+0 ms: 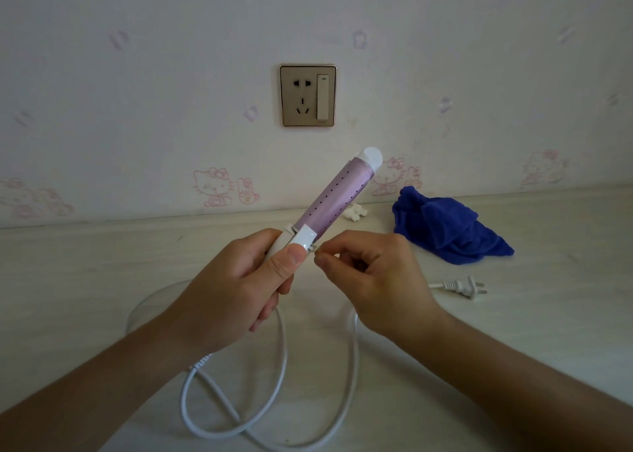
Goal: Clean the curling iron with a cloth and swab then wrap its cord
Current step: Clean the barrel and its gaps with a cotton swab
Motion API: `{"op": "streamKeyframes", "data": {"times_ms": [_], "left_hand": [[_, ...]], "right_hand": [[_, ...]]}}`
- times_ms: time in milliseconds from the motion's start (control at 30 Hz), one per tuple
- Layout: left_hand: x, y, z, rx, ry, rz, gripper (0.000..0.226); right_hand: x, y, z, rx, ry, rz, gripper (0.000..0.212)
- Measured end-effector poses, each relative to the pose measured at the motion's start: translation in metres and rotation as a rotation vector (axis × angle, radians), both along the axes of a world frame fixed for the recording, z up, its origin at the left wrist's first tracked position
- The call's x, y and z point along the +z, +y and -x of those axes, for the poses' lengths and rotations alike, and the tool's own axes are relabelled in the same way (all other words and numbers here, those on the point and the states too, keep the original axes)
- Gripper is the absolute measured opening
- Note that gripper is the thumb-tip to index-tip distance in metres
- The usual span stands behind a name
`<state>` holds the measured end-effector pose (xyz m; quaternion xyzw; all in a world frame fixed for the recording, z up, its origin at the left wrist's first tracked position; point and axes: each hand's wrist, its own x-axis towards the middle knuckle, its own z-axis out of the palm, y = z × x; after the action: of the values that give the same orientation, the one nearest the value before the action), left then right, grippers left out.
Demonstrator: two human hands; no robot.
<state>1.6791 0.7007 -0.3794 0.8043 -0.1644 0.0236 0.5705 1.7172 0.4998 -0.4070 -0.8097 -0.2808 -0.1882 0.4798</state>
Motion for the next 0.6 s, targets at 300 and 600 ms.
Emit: {"op": "streamKeyframes", "data": {"times_ms": [300, 600], "left_hand": [[-0.006, 0.000, 0.001, -0.025, 0.054, 0.025, 0.052], [-0.009, 0.001, 0.000, 0.000, 0.099, 0.060, 0.053]], "right_hand": [[0.021, -0.028, -0.024, -0.174, 0.027, -0.185, 0.017], [0.016, -0.021, -0.020, -0.127, 0.057, -0.148, 0.017]]}}
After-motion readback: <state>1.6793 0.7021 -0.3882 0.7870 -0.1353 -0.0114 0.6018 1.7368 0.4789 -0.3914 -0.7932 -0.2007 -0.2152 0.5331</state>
